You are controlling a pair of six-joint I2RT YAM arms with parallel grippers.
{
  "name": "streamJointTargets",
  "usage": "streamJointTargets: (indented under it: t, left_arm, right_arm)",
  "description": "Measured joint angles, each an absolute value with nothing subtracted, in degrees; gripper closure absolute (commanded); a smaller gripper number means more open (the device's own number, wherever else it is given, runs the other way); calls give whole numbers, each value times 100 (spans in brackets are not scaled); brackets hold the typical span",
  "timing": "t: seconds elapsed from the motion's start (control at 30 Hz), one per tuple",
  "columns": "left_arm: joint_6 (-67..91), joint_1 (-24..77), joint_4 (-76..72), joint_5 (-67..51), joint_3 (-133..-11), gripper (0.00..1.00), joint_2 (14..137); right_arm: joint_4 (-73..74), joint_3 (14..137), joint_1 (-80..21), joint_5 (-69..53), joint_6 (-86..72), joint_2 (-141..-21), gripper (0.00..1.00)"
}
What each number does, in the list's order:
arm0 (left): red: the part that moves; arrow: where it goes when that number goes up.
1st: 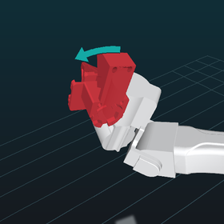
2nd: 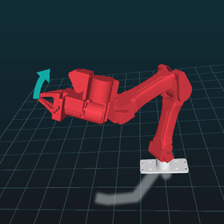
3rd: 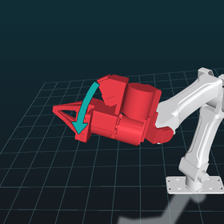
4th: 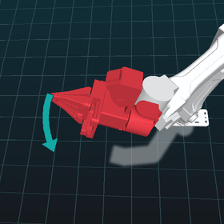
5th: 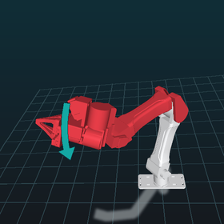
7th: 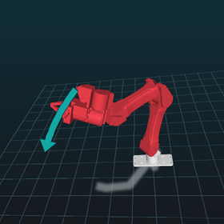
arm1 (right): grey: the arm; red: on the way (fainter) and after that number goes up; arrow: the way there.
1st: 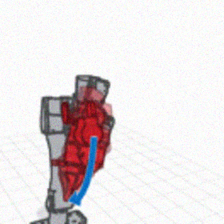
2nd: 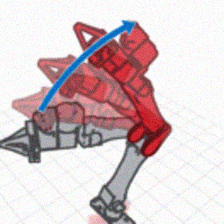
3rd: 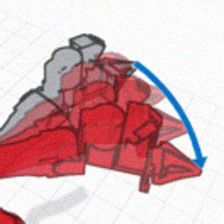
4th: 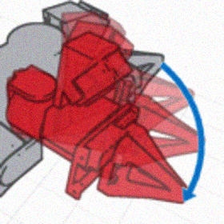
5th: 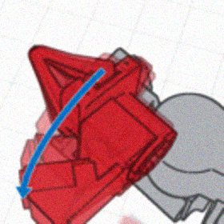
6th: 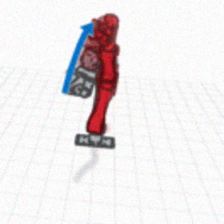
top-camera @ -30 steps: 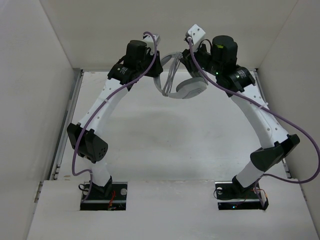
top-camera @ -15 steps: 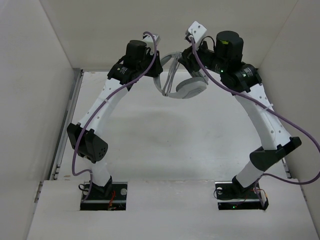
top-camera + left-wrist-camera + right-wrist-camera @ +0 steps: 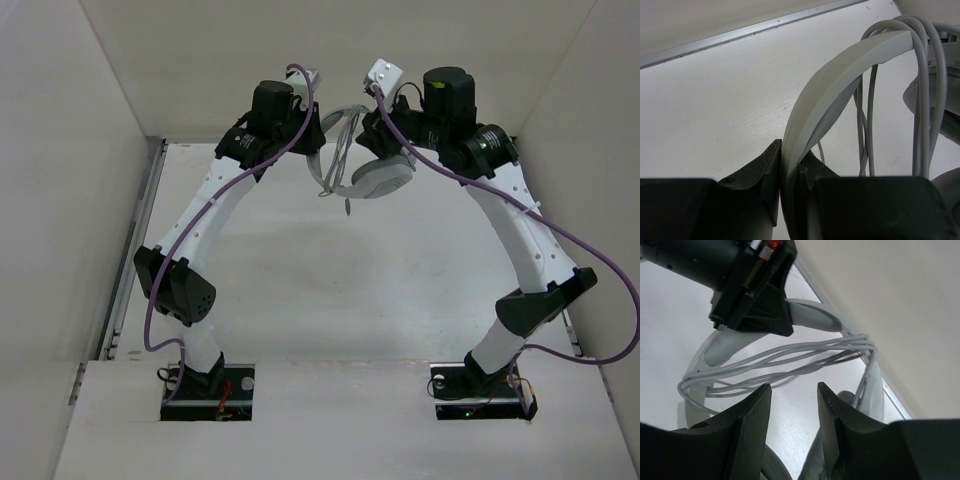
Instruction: Wrap the headphones
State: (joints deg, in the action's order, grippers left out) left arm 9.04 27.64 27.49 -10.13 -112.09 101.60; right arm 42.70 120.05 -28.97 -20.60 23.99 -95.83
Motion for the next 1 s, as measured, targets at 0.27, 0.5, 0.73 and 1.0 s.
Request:
streamJointTargets:
  t: [0.27, 0.5, 0.73, 1.0]
  left_arm:
    - [904, 2764, 2749, -1026, -11155, 99, 10130]
    - [832, 2764, 2746, -996, -11028, 99, 10123]
    - [604, 2694, 2670, -810, -10600, 99, 10130]
    - [377, 2622, 2497, -631, -10346, 99, 10654]
  right_arm:
    - [4171, 12001, -2493, -2043, 2202, -9574, 51]
    - [3741, 11992, -1903, -2038, 1629, -9491, 51]
    - [2904, 11391, -943, -2130, 624, -8921, 49]
    - [2217, 9924, -718, -2661, -172, -7898, 49]
